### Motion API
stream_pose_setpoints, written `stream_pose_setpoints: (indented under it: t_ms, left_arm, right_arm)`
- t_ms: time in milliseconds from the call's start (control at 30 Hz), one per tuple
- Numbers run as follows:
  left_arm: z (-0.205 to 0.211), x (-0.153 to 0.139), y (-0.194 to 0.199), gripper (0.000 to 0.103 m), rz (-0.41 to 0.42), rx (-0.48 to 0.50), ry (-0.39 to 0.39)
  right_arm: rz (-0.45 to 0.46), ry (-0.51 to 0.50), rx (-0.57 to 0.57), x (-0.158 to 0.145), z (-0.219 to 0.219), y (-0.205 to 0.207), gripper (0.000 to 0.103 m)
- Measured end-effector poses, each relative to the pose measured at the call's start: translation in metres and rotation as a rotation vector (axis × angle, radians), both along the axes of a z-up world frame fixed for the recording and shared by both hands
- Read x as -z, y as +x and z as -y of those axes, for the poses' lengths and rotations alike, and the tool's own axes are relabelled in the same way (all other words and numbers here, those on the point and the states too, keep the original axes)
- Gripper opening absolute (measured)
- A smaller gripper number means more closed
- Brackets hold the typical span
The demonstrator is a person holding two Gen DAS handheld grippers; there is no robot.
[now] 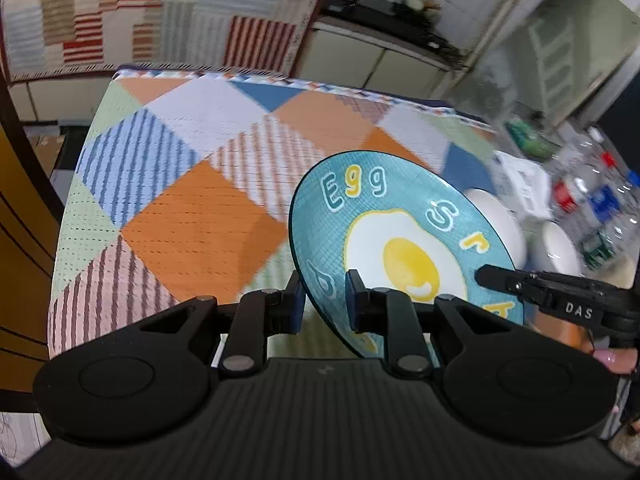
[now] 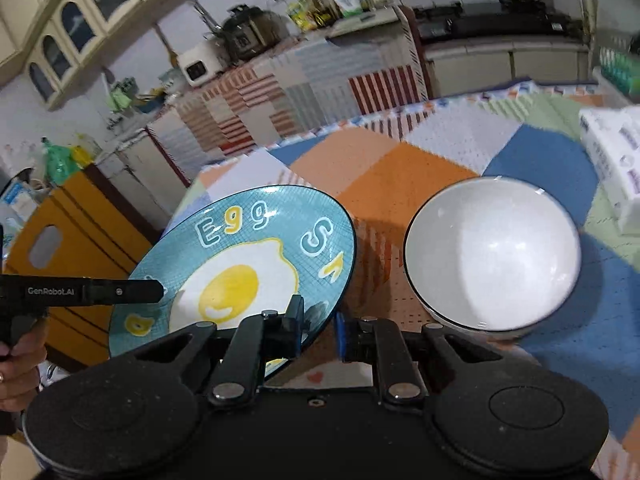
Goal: Organize plates and bowls
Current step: 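Carry the egg-print plate onto the pink-bunny plate and lower it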
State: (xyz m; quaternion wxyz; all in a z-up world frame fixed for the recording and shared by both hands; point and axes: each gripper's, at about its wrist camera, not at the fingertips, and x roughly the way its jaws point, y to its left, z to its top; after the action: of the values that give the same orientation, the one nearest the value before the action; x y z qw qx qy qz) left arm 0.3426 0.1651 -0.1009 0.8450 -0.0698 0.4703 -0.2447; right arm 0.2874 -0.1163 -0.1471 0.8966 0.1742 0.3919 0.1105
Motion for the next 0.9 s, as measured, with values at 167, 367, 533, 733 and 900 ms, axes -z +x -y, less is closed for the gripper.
stream_pose_setpoints:
  t_ms: [167,367,533,733,900]
  left_arm:
    - [0.009,-0.028,-0.037,0.019,-0.006,0.048,-0.041]
    - [0.028,-0.037,-0.077,0.019,-0.016,0.077,-0.043]
    - [0.041,-0.022,-0.095,0.019,-0.076,0.086,-0.07]
    - [0.062,0.005,-0.108,0.019,-0.12,0.119,-0.022]
    - [0.068,0.023,-0.105,0.019,-0.153,0.107,-0.051]
  right_arm:
    - [0.042,0.005,-0.011,-0.028,0.017,-0.041,0.02]
    - [0.087,0.006,-0.028,-0.041,0.037,-0.094,0.02]
    - [0.079,0.014,-0.032,-0.035,0.053,-0.122,0.021]
    - [0.012,0.0,-0.026,-0.018,0.062,-0.141,0.021]
    - [-0.022,-0.004,0.003,0.0,0.068,-0.153,0.021]
